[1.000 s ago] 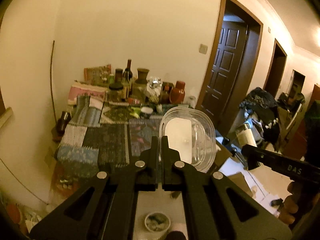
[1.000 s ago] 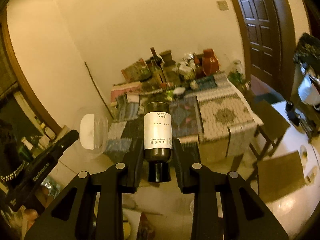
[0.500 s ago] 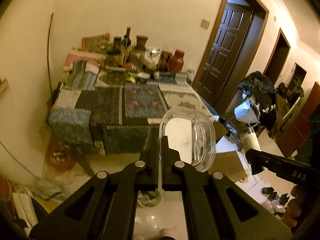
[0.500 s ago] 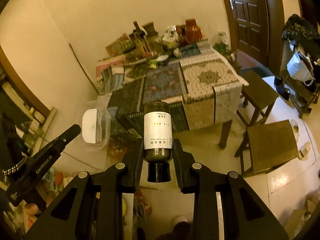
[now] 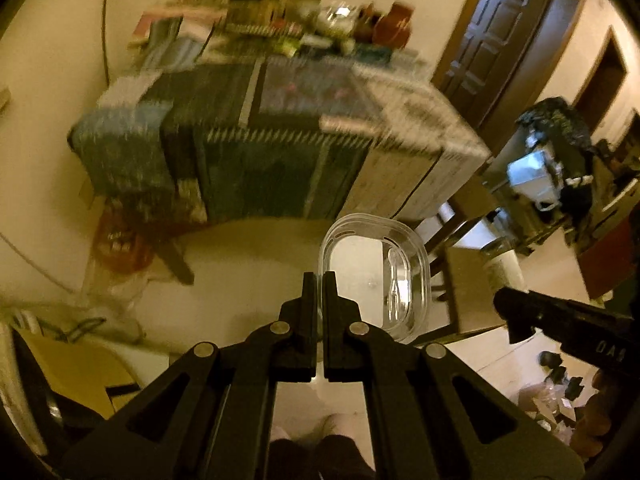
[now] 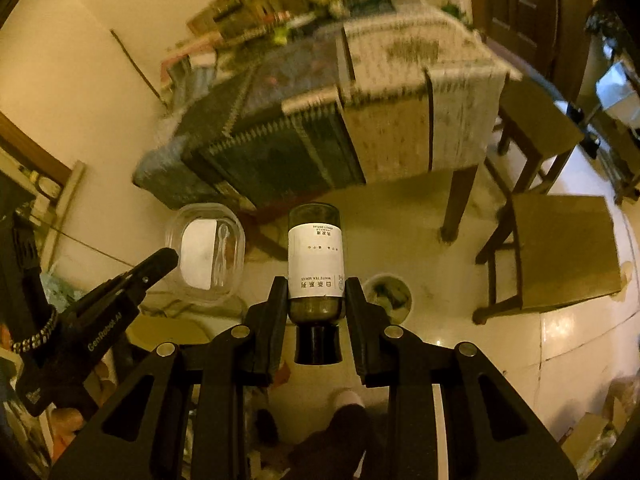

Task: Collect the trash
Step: 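Open both tools to drop the bottle and plastic box into the bin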

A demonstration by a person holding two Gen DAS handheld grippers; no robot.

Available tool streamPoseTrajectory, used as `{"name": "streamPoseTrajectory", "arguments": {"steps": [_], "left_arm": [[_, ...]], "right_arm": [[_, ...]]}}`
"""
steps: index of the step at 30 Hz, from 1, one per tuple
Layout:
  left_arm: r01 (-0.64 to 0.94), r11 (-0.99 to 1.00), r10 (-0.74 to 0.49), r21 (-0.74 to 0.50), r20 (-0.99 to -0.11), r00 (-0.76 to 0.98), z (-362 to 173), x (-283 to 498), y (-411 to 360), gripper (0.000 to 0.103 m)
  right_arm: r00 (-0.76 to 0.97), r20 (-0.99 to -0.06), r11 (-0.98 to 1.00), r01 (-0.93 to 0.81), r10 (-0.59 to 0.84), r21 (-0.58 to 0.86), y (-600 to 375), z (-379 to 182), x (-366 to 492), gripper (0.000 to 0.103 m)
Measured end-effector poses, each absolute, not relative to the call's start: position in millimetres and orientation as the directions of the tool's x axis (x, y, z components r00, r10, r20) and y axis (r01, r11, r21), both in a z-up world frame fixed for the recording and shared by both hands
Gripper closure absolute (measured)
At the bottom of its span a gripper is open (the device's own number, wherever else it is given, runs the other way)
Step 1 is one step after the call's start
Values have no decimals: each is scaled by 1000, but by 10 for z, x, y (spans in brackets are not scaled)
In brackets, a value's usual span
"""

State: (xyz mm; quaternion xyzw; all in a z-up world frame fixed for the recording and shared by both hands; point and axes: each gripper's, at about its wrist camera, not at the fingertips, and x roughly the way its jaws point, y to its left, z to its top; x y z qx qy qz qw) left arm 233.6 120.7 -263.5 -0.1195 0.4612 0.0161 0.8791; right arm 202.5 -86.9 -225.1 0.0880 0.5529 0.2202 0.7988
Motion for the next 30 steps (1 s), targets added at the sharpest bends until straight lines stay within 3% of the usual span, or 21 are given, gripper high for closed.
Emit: {"name": "streamPoseTrajectory", "arguments": {"steps": [6, 9, 11, 13, 15, 27, 29, 30], "left_arm": [[-203, 961, -62, -186, -864, 500, -3476, 2481, 1260, 103], [-224, 957, -56, -185, -875, 481, -3820, 2566, 1274, 103], [-235, 955, -53, -183, -880, 473, -4017, 2646, 1275, 103], [-243, 953, -49, -181, -884, 464, -4203, 2707, 1272, 103], [-251, 951, -51, -182, -891, 452, -4373, 2764, 1256, 103], [-201, 958, -118, -203, -922, 368, -5085, 3108, 906, 102], [-177, 961, -143, -214, -927, 346, -5158, 3166, 817, 83], [-177, 965, -135, -194, -944, 303, -5219, 3211, 770, 56]], "right_arm": [[245, -866, 887, -275, 437, 370, -773, -2953, 2242, 77], [234, -836, 855, -301, 495, 422, -746, -3259, 2350, 77], [228, -832, 849, -306, 506, 432, -742, -3397, 2417, 70], [242, -840, 861, -301, 486, 411, -741, -3528, 2464, 52], [254, -849, 872, -297, 464, 388, -763, -3613, 2497, 46], [230, -907, 924, -234, 354, 301, -1110, -4029, 2593, 46], [233, -908, 927, -230, 348, 296, -1144, -4005, 2599, 46], [234, -909, 928, -229, 345, 294, -1151, -4005, 2611, 46]]}}
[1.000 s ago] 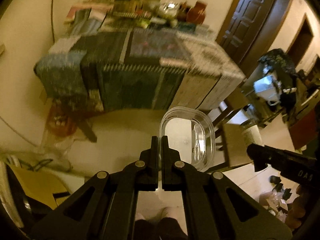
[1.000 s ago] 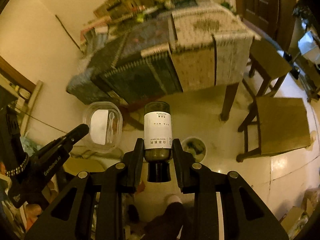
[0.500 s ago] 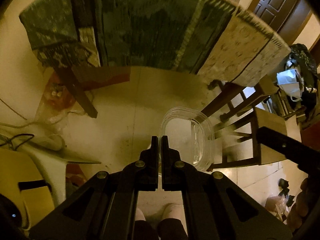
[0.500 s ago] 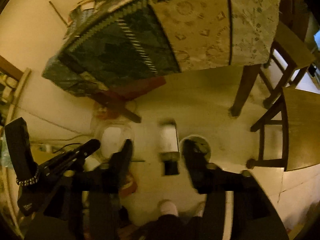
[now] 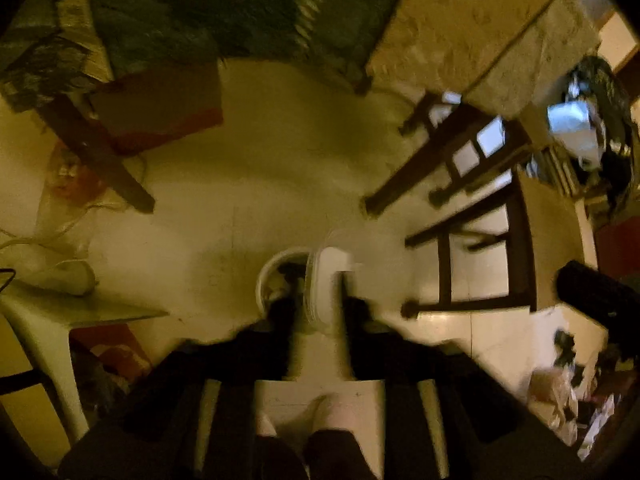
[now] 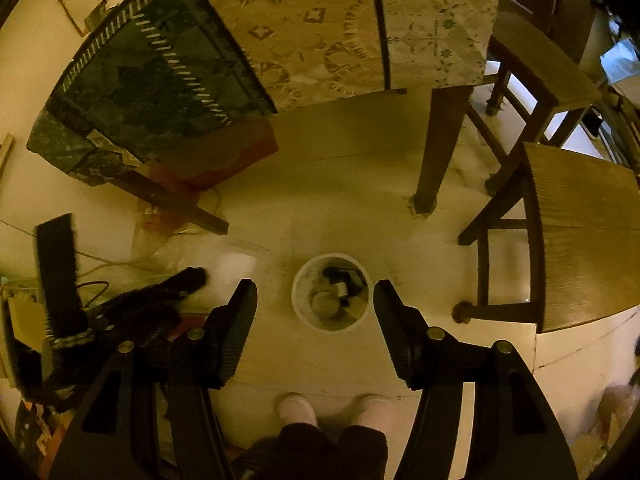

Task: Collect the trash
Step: 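Open both tools to drop the bottle and plastic box into the bin, then raise both open tools and move them back to the table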

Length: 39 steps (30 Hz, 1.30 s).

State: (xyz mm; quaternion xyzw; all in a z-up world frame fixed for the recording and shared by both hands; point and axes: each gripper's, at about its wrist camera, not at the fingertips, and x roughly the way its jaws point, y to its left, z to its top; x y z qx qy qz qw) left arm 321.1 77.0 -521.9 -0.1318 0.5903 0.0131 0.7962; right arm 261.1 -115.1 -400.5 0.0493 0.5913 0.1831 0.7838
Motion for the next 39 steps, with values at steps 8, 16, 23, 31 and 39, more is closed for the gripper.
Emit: {"name": "streamPoseTrajectory", "arguments": {"steps": [8, 16, 23, 31, 39], "left_arm": [[-135, 979, -109, -154, -950, 293, -4848, 3124, 687, 48], [-97, 981, -116, -168, -910, 398, -3746, 2956, 822, 48], [-61, 987, -87, -147, -819, 567, -2519, 2741, 999, 48], [-1, 993, -81, -122, -674, 735, -1264, 2357, 1206, 48], [57, 992, -106, -109, -530, 841, -382, 1899, 1303, 41]], "right_arm": [[260, -904, 929, -241, 340, 280, -1175, -3653, 2607, 46], [341, -872, 924, -277, 351, 264, -1105, -2821, 2525, 46], [415, -818, 904, -326, 398, 275, -1015, -1970, 2339, 46], [570, -719, 908, -358, 396, 216, -887, -899, 1958, 46], [763, -525, 925, -343, 376, 163, -803, 34, 1441, 45]]}}
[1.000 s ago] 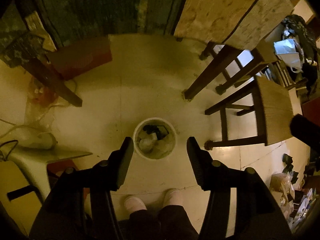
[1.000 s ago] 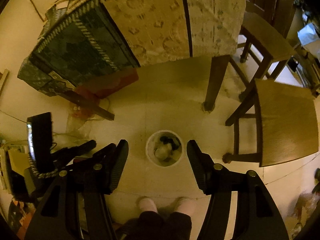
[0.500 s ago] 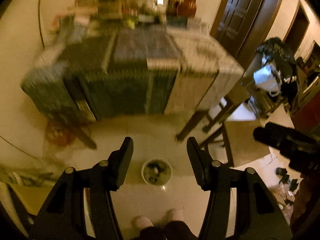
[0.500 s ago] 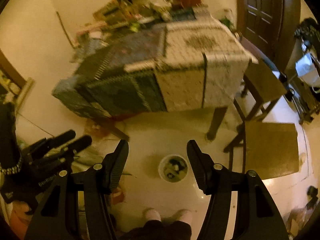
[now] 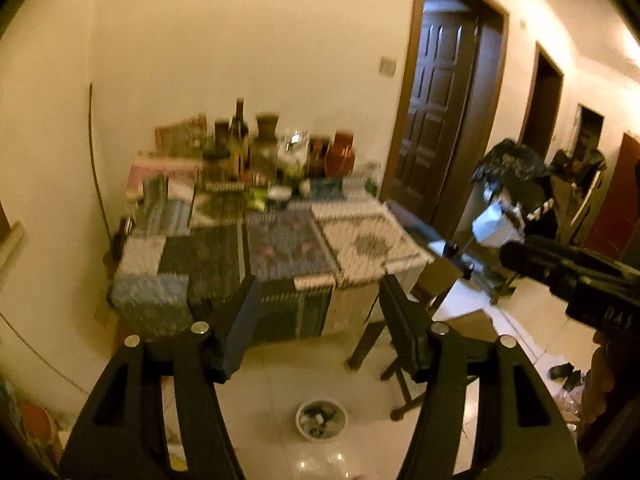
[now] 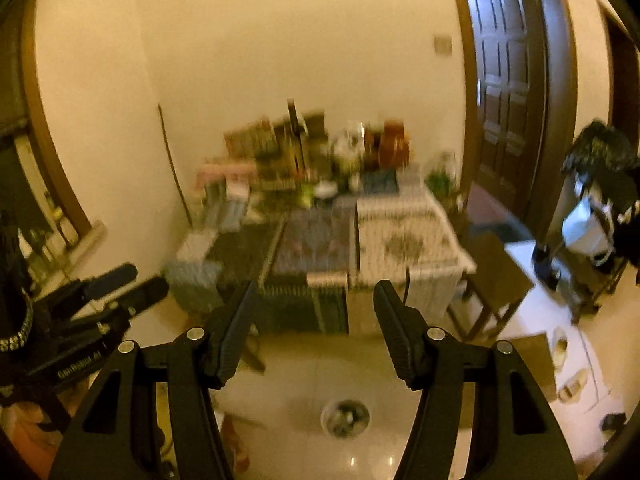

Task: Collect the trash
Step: 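Raise both open tools and move them back to the table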

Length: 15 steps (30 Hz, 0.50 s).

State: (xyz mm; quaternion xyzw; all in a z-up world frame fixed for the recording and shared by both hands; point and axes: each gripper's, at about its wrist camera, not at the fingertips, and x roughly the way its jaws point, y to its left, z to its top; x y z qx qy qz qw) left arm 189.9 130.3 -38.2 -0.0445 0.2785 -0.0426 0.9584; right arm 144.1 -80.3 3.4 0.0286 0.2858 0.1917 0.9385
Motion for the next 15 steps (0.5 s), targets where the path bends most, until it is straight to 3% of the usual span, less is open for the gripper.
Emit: {"name": "streamPoseTrajectory", "arguments": {"steps": [3, 5, 7, 10, 13, 15], "left_arm": [[71, 992, -113, -106, -478, 871, -169, 1726, 1355, 34], [81, 991, -120, -105, -447, 886, -52, 1631, 1397, 31], [83, 991, -121, -108, -420, 899, 44, 1566, 1436, 17], [67, 991, -106, -117, -371, 923, 158, 1496, 1499, 15], [64, 991, -103, -119, -355, 929, 207, 1520, 1529, 5], [57, 992, -92, -112, -344, 934, 227, 1552, 1537, 4]], "right_arm": [[815, -455, 933, -335, 358, 134, -757, 232, 1297, 29], [848, -401, 937, -328, 347, 117, -723, 341, 1193, 24], [868, -370, 943, -316, 332, 103, -690, 387, 1150, 21], [889, -343, 953, -291, 303, 86, -655, 414, 1156, 9], [899, -332, 959, -272, 284, 85, -665, 409, 1187, 9], [897, -339, 959, -269, 282, 87, -676, 392, 1257, 8]]}}
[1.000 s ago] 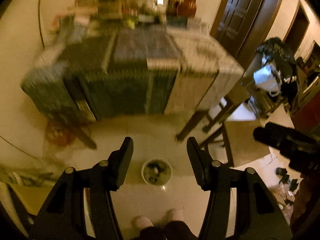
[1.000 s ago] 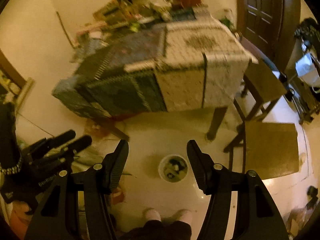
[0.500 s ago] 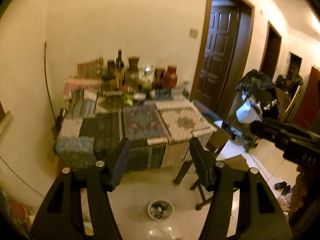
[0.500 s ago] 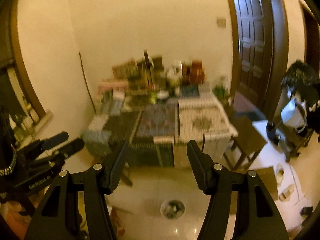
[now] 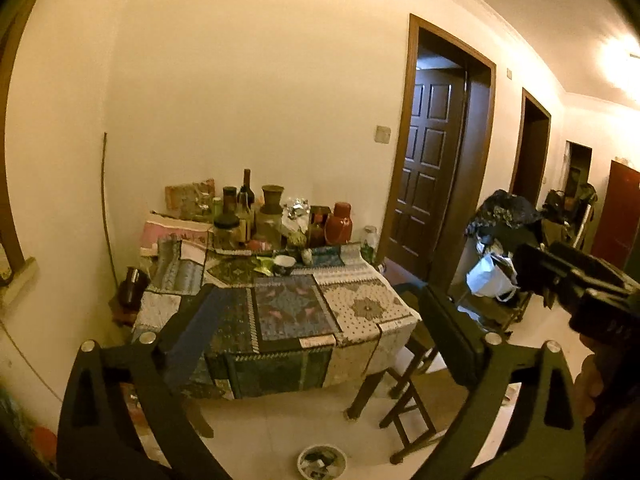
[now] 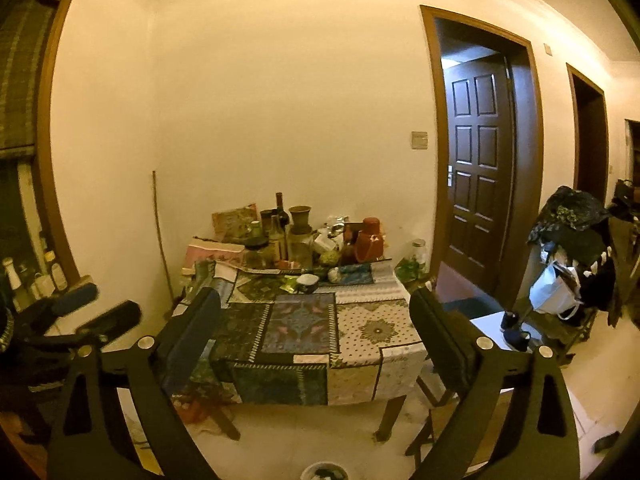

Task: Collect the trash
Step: 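Raise both open tools and move them back to the table, then close the right tool on the white plastic bowl rim while the left tool reaches the green bag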

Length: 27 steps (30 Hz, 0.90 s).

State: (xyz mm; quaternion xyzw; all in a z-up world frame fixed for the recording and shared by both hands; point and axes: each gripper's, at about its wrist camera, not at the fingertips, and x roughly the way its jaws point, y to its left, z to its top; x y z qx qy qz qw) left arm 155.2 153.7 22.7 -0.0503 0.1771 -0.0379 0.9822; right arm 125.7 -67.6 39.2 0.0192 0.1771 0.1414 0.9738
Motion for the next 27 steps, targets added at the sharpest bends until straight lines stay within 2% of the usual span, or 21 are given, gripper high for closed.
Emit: {"name": "streamPoseTrajectory", "arguments": {"steps": [11, 19, 27], "left_arm": [[-13, 997, -16, -78, -364, 931, 177, 2230, 1403, 3], [-70, 994, 30, -89, -386, 922, 173, 3277, 1213, 3], [-155, 981, 96, -115, -404, 910, 146, 4039, 1093, 3]], "right_arm": [[874, -355, 943, -319, 333, 98, -820, 266, 2023, 9], [859, -363, 931, -357, 361, 80, -970, 304, 2829, 9], [812, -412, 904, -420, 412, 77, -1019, 296, 3652, 8]]}}
